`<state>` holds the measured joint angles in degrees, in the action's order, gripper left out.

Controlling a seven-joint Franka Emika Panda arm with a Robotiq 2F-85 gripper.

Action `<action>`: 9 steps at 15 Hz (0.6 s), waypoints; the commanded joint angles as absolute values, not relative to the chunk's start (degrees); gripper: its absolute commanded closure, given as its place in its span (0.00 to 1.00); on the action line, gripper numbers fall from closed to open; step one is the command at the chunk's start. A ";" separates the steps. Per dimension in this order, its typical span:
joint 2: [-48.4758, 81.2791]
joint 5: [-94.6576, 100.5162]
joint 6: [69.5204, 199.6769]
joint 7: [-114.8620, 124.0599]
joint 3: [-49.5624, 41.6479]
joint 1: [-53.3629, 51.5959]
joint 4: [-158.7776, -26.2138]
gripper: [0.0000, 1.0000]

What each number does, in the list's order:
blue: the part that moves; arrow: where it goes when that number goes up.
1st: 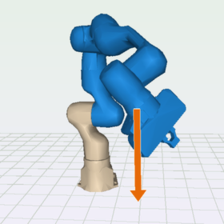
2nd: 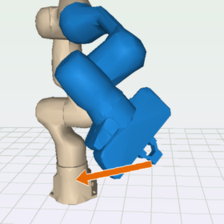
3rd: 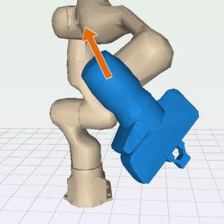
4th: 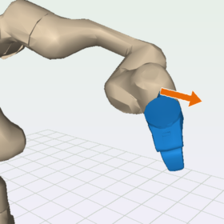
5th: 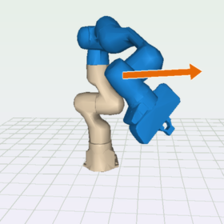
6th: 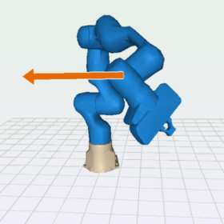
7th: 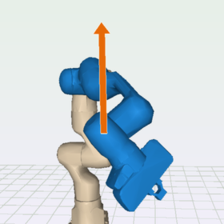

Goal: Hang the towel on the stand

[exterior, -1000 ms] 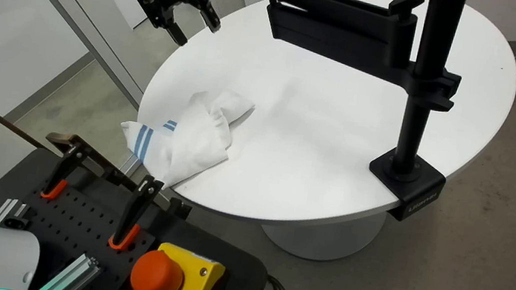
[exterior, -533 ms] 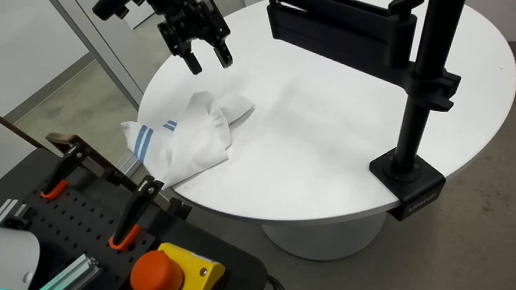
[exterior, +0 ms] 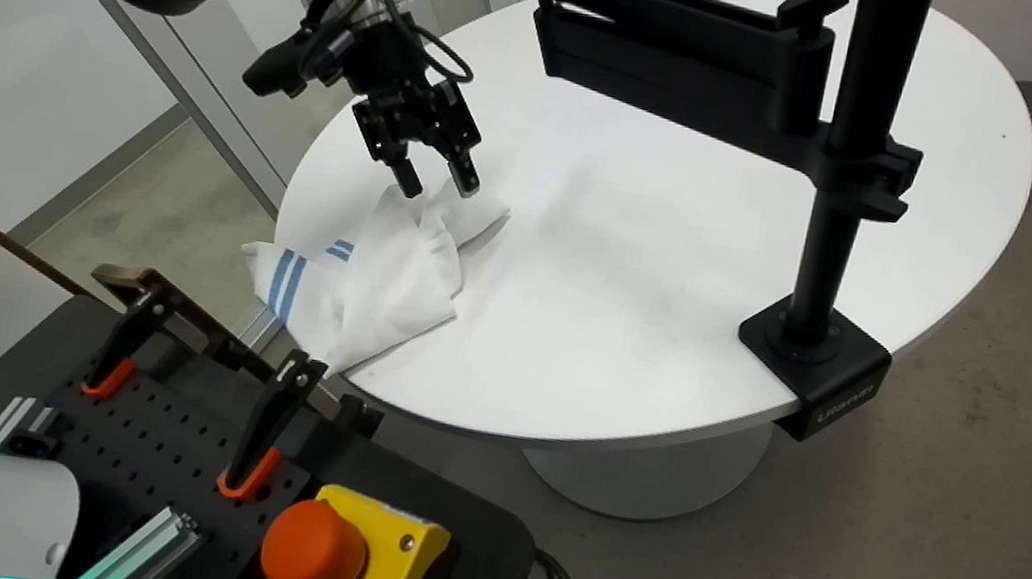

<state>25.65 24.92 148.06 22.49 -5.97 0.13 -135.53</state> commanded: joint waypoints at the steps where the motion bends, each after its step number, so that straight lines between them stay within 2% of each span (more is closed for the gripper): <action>1: 31.45 20.50 148.50 19.38 -6.68 -1.74 -130.22 0.00; 7: 36.29 17.55 147.71 17.35 -7.20 -2.67 -126.54 0.00; 8: 36.60 17.25 147.59 16.99 -7.17 -2.77 -126.32 0.06; 9: 36.92 17.05 147.50 16.78 -7.20 -2.92 -126.12 0.26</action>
